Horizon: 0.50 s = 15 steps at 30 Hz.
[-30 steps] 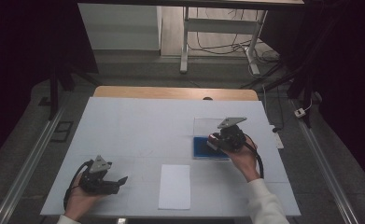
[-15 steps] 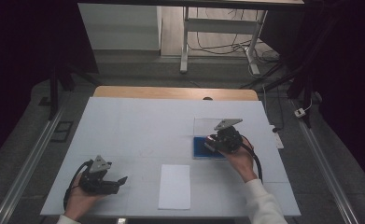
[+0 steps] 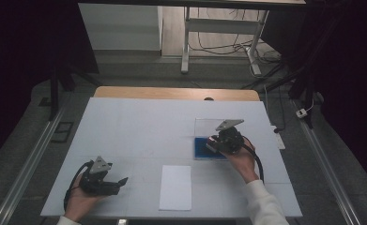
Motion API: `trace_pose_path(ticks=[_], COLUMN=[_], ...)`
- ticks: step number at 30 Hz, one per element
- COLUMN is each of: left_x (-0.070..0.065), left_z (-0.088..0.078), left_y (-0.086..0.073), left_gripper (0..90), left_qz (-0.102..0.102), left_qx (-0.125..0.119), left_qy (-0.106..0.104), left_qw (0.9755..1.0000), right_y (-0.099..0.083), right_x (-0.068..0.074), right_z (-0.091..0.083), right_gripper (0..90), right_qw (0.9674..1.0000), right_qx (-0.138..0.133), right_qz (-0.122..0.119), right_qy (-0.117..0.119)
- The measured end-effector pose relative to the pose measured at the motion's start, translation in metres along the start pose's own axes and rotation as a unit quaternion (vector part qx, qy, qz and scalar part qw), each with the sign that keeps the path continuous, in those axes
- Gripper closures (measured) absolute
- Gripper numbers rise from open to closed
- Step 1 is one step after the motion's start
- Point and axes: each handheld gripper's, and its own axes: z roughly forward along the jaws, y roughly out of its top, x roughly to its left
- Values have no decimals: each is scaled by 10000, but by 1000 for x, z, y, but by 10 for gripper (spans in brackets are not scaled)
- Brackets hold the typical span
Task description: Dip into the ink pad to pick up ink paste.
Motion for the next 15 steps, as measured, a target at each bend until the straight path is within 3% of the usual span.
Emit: trace_pose_path(ticks=[9,15], left_x=[0,0], left_z=[0,0], left_y=[0,-1], left_gripper=[178,178], left_qz=[20,12], left_qx=[17,23], left_qy=[10,9], left_qw=[10000,10000], right_y=[0,1], right_x=[-1,-1], right_z=[0,1], right_gripper=[700,703], right_qw=[9999,9998], right_qx=[106,170], right_qz=[110,57], right_qy=[-10,-9])
